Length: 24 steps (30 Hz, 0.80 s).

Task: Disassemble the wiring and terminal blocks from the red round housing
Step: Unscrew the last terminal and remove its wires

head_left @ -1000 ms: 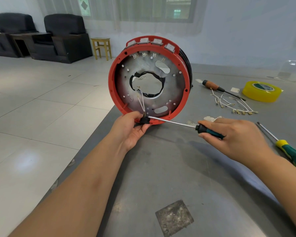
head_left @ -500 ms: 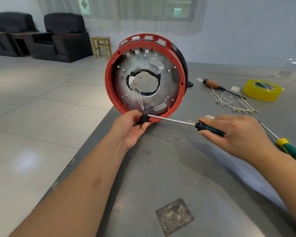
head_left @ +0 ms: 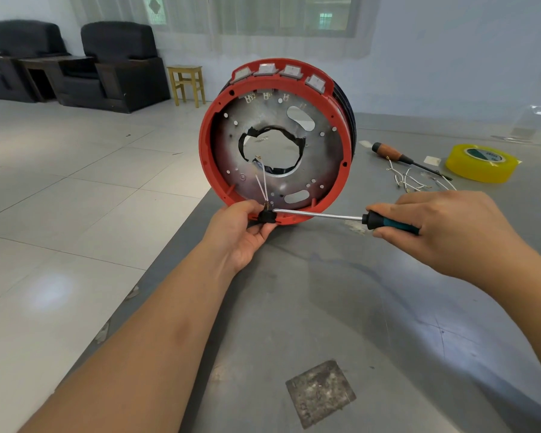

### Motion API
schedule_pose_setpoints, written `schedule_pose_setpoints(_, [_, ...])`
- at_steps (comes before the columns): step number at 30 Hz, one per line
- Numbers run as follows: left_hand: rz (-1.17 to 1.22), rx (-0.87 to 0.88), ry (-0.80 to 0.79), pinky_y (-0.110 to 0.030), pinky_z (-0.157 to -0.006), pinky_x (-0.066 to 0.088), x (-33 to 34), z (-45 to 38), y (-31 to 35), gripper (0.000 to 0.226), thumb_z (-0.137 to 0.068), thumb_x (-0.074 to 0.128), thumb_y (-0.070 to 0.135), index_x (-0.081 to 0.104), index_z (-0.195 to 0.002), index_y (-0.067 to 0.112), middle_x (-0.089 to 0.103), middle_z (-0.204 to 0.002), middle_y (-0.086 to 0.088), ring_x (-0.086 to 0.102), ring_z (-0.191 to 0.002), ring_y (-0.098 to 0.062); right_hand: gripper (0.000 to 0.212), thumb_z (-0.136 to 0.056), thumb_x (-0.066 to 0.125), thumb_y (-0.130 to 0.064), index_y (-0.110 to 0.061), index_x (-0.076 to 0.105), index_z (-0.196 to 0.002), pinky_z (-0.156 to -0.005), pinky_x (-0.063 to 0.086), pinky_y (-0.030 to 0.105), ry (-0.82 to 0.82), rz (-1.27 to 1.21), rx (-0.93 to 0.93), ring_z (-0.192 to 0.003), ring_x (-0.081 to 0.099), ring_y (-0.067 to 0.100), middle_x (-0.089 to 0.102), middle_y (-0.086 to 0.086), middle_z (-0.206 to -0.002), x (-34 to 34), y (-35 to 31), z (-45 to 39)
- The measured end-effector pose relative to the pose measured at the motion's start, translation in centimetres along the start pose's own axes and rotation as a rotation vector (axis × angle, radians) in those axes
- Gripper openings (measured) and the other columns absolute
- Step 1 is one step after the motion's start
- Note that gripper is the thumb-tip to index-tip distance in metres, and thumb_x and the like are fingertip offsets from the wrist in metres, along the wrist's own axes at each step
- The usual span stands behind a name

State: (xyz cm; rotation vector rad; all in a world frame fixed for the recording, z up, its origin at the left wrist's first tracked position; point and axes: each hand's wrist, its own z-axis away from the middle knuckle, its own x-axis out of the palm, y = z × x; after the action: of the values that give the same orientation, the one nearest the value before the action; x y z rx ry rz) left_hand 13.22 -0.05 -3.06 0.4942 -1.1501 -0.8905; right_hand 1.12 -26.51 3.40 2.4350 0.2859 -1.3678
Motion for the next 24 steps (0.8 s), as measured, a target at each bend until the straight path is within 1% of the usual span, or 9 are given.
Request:
schedule_pose_setpoints(2, [-0.003,0.016,0.006,-0.027,-0.052,0.058,0.1,0.0,-0.1,0.023,-0.096,0.055,-0.007,0.057,-0.117,0.002,0.071,-0.102,-0.017,0.077,-0.072,-0.028,0.044,-0.091,0.046,-0.051,-0.03,0.078,-0.112,-0.051,0.023,0.016,-0.006,0.003,-0.006,-0.063,0.067,0.028,0.071,-0.008,-0.079,0.0,0.1,-0.1])
schedule_pose_setpoints(3, [-0.006,0.022,0.008,-0.027,-0.052,0.058,0.2,0.0,-0.2,0.024,-0.096,0.055,-0.006,0.057,-0.118,0.002,0.071,-0.1,-0.017,0.077,-0.073,-0.028,0.044,-0.091,0.046,-0.051,-0.029,0.078,-0.112,-0.05,0.023,0.016,-0.001,-0.001,-0.005,-0.063,0.067,0.028,0.071,-0.008,-0.078,0.1,0.1,-0.1])
schedule_pose_setpoints(8, [-0.004,0.016,0.019,-0.027,-0.052,0.058,0.2,0.1,-0.2,0.023,-0.097,0.054,-0.005,0.055,-0.118,0.005,0.069,-0.108,-0.018,0.075,-0.088,-0.032,0.041,-0.092,0.051,-0.051,-0.03,0.075,-0.118,-0.048,0.039,0.025,0.0,-0.038,0.019,-0.064,0.063,0.028,0.07,-0.006,-0.078,1.5,-0.2,0.4])
schedule_pose_setpoints(12, [-0.006,0.008,0.021,-0.027,-0.053,0.058,0.1,0.2,0.0,0.024,-0.097,0.053,-0.005,0.054,-0.118,0.006,0.069,-0.109,-0.018,0.077,-0.086,-0.032,0.036,-0.091,0.058,-0.047,-0.03,0.075,-0.118,-0.051,0.048,0.033,-0.013,-0.146,0.089,-0.069,0.063,0.027,0.072,-0.005,-0.082,2.7,-0.3,1.1])
schedule_pose_setpoints(15, [0.008,-0.003,0.028,-0.027,-0.052,0.058,0.2,0.2,-0.1,0.028,-0.096,0.053,-0.006,0.055,-0.122,0.005,0.07,-0.113,-0.02,0.077,-0.096,-0.037,0.037,-0.09,0.058,-0.049,-0.031,0.075,-0.117,-0.056,0.053,0.039,-0.03,-0.203,0.13,-0.072,0.064,0.027,0.073,-0.002,-0.083,3.3,-0.4,1.4])
schedule_pose_setpoints(17, [0.024,-0.008,0.026,-0.027,-0.051,0.058,0.2,0.2,-0.1,0.033,-0.095,0.052,-0.007,0.056,-0.126,0.004,0.071,-0.117,-0.021,0.076,-0.101,-0.039,0.038,-0.089,0.056,-0.051,-0.031,0.075,-0.116,-0.055,0.053,0.04,-0.041,-0.234,0.154,-0.069,0.061,0.025,0.071,-0.002,-0.078,3.6,-0.5,1.4])
schedule_pose_setpoints(20, [0.035,-0.013,0.033,-0.026,-0.049,0.057,0.2,0.3,-0.1,0.042,-0.095,0.052,-0.007,0.055,-0.137,0.0,0.069,-0.125,-0.024,0.076,-0.102,-0.04,0.04,-0.088,0.056,-0.053,-0.034,0.075,-0.117,-0.056,0.052,0.039,-0.051,-0.295,0.215,-0.068,0.06,0.023,0.07,-0.004,-0.075,4.0,-0.8,1.6])
schedule_pose_setpoints(22, [0.047,-0.018,0.031,-0.026,-0.049,0.056,0.2,0.4,0.0,0.043,-0.095,0.051,-0.008,0.054,-0.138,-0.001,0.068,-0.127,-0.025,0.075,-0.104,-0.042,0.041,-0.087,0.057,-0.056,-0.036,0.074,-0.119,-0.059,0.053,0.04,-0.068,-0.352,0.27,-0.068,0.061,0.019,0.07,-0.008,-0.074,4.2,-0.9,1.7])
schedule_pose_setpoints(24, [0.067,-0.024,0.024,-0.028,-0.05,0.058,0.2,0.4,0.1,0.041,-0.094,0.051,-0.009,0.055,-0.134,-0.002,0.068,-0.128,-0.026,0.075,-0.106,-0.043,0.043,-0.086,0.058,-0.058,-0.037,0.074,-0.12,-0.057,0.052,0.037,-0.081,-0.399,0.306,-0.064,0.059,0.01,0.068,-0.014,-0.071,4.4,-1.1,1.8])
